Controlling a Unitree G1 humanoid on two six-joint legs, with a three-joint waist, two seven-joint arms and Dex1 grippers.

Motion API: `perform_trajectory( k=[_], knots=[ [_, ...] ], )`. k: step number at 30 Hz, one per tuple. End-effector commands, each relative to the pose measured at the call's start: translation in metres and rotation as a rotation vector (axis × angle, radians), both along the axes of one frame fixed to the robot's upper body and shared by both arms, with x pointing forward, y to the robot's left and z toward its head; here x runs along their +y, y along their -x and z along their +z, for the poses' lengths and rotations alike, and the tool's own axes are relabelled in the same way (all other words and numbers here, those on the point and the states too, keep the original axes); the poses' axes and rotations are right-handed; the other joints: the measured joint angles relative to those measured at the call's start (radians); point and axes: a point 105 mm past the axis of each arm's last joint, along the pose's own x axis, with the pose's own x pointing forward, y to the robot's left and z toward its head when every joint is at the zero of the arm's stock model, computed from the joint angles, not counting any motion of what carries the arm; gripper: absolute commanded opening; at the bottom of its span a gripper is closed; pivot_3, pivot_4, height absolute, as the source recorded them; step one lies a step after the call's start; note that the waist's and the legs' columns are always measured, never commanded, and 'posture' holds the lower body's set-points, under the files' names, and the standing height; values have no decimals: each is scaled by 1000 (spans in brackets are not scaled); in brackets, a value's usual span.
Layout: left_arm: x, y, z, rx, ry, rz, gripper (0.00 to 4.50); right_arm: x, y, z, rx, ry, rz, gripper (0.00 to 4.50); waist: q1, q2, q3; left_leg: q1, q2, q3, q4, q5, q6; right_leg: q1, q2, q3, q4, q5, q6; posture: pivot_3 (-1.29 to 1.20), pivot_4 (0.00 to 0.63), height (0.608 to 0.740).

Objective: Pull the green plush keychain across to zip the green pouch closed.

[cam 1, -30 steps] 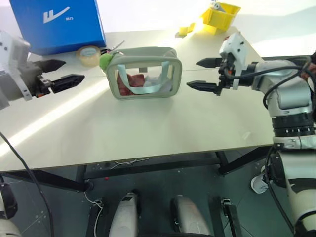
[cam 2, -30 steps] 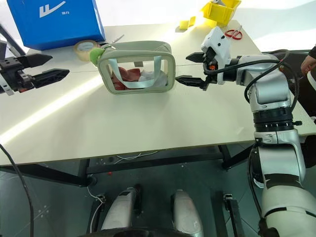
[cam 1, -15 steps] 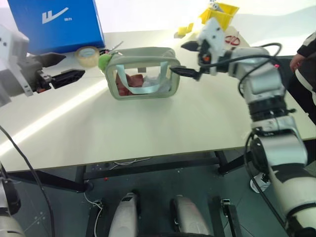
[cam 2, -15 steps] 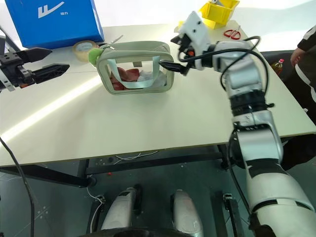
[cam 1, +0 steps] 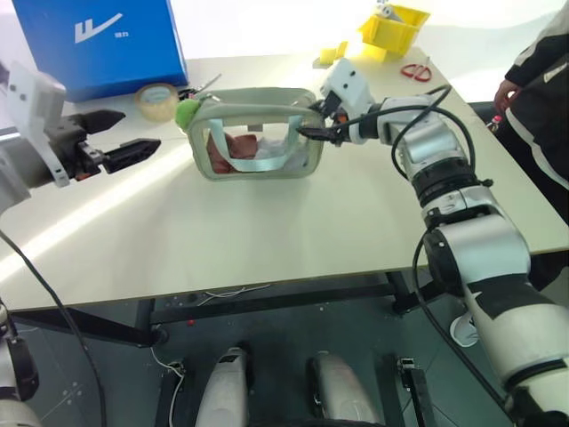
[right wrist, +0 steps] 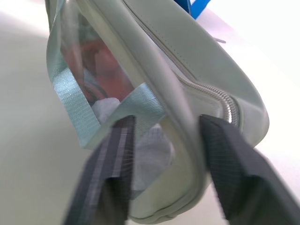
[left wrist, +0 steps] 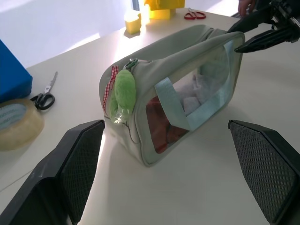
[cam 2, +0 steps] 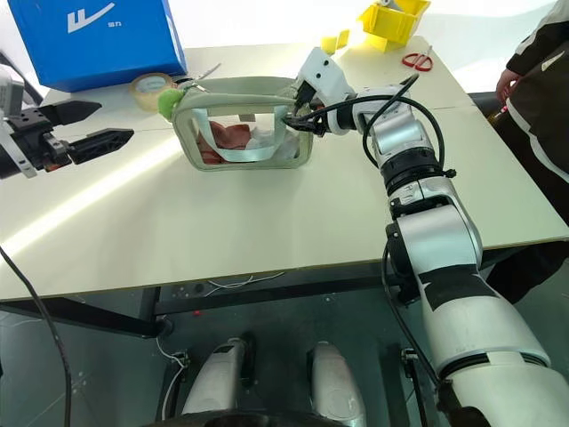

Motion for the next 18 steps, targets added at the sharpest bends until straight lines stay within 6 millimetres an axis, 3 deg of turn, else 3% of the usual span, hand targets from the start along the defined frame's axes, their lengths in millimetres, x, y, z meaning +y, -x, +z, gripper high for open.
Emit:
perform_trajectory(
  k=[1,4,8,11,18],
  knots=[
    [3,5,17,-66,1,10,4500,15,22,28,-59,-33,150,87,-1,0,0,0,0,0,0,0,0,0,0,0,0,0,0,0,150,740],
    [3,5,19,-71,1,13,4500,9,42,25,-37,-10,224,32,7,0,0,0,0,0,0,0,0,0,0,0,0,0,0,0,150,740],
    [4,3,18,-70,-4,13,4500,-10,59,-5,-3,117,258,32,18,0,0,0,0,-1,2,0,0,1,-1,-1,0,0,0,0,150,740],
    [3,2,18,-70,-7,9,4500,-24,57,-14,-14,167,214,32,17,0,0,0,0,-1,2,0,0,2,-1,-1,0,0,0,0,150,740],
    [0,-1,14,-60,-8,-1,4500,-47,30,-6,-68,179,65,32,15,0,0,0,0,0,2,0,0,2,-1,-1,0,0,0,0,150,740]
  ],
)
